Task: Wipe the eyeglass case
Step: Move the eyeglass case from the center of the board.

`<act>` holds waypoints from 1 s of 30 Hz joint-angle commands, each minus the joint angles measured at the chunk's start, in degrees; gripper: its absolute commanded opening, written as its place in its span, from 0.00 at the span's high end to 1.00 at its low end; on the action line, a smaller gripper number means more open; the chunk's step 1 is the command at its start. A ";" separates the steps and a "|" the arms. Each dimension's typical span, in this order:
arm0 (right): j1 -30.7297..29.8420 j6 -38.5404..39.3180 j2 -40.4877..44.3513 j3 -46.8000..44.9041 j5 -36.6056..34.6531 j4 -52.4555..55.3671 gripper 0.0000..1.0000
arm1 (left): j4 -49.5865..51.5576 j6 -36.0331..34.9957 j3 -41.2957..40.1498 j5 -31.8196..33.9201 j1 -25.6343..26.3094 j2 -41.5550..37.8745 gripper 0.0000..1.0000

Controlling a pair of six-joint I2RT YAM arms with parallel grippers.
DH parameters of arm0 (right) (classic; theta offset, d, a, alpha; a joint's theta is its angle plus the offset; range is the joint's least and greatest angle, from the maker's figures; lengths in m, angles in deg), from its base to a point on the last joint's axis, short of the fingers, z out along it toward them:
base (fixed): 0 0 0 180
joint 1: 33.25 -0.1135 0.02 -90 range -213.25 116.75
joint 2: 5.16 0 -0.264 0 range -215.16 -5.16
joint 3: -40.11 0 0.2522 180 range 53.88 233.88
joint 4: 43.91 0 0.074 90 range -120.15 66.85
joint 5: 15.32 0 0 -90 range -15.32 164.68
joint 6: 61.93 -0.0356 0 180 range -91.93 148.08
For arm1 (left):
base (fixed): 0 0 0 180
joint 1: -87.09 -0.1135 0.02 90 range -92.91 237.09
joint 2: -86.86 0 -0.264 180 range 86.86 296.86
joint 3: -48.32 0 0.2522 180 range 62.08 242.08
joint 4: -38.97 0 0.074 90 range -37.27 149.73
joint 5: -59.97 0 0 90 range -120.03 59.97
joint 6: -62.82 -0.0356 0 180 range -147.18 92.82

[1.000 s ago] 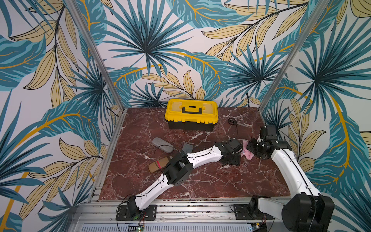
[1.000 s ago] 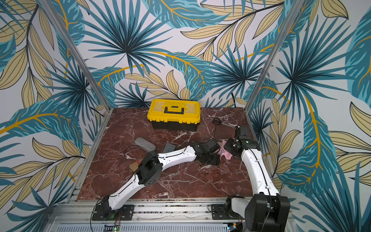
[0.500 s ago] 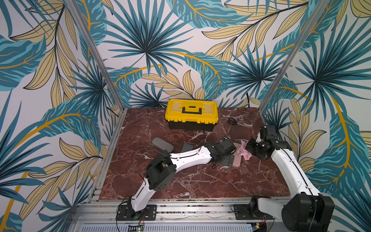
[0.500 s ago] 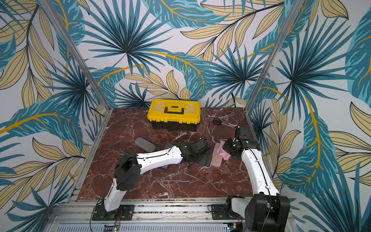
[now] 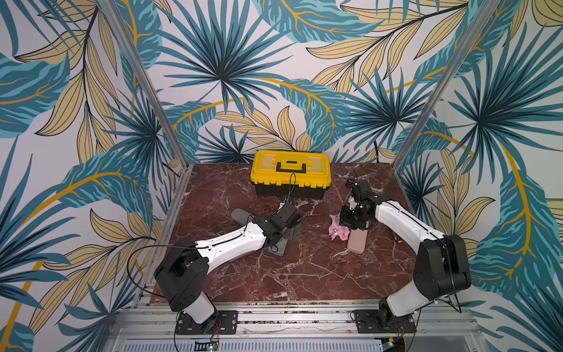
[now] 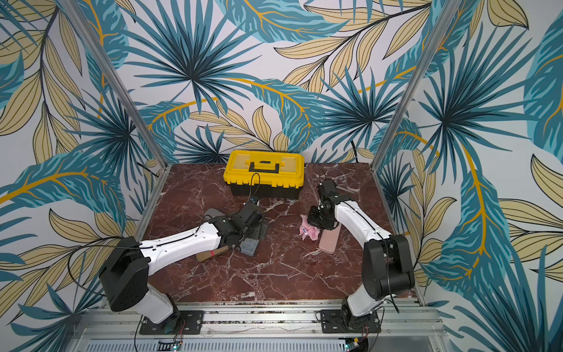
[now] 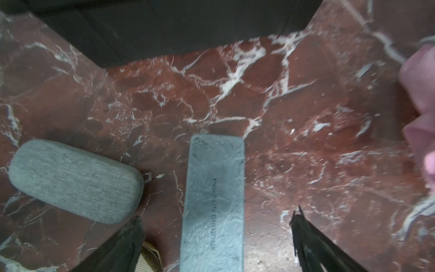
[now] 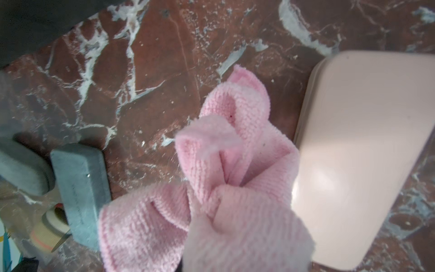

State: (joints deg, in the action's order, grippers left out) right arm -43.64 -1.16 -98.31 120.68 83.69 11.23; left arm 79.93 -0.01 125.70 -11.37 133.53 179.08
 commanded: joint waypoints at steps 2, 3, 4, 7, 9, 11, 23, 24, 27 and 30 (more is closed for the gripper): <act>2.56 2.49 -3.13 -2.44 -1.03 -0.70 1.00 | -3.07 -3.67 -1.26 -8.25 -0.44 1.48 0.00; 3.23 2.79 -3.21 -3.17 -1.06 -1.10 1.00 | -3.11 -3.80 -1.43 -8.50 -0.55 1.69 0.00; 4.04 3.18 -3.34 -3.79 -1.38 -1.16 1.00 | -3.30 -3.80 -1.82 -8.80 -0.64 1.75 0.00; 6.03 4.82 -2.83 -5.20 -3.43 -0.17 1.00 | -4.75 -3.71 -3.97 -9.85 -1.32 0.81 0.00; 6.81 6.12 -1.86 -5.80 -5.31 0.95 1.00 | -6.01 -3.56 -5.72 -11.22 -2.09 -0.54 0.00; 7.15 7.13 -1.25 -6.07 -8.96 2.94 1.00 | -7.29 -3.35 -7.58 -13.30 -3.07 -1.93 0.00; 5.19 4.87 5.08 -5.72 -1.74 3.78 1.00 | -9.29 -4.52 -8.89 -22.92 -3.71 -1.26 0.00; 5.04 4.23 5.44 -6.25 -1.03 3.12 1.00 | -9.22 -4.75 -8.56 -23.24 -3.72 -0.59 0.00; 4.34 2.79 5.56 -7.18 -0.38 1.78 1.00 | -6.85 -5.86 -6.26 -22.61 -3.32 2.20 0.00; 3.60 2.31 5.25 -7.35 -0.02 1.54 1.00 | 0.65 -6.64 -2.26 -13.51 -2.94 5.23 0.00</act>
State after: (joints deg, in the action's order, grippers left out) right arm -39.35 2.78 -92.67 114.91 82.01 13.11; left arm 74.45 -5.05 119.51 -30.93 130.23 181.75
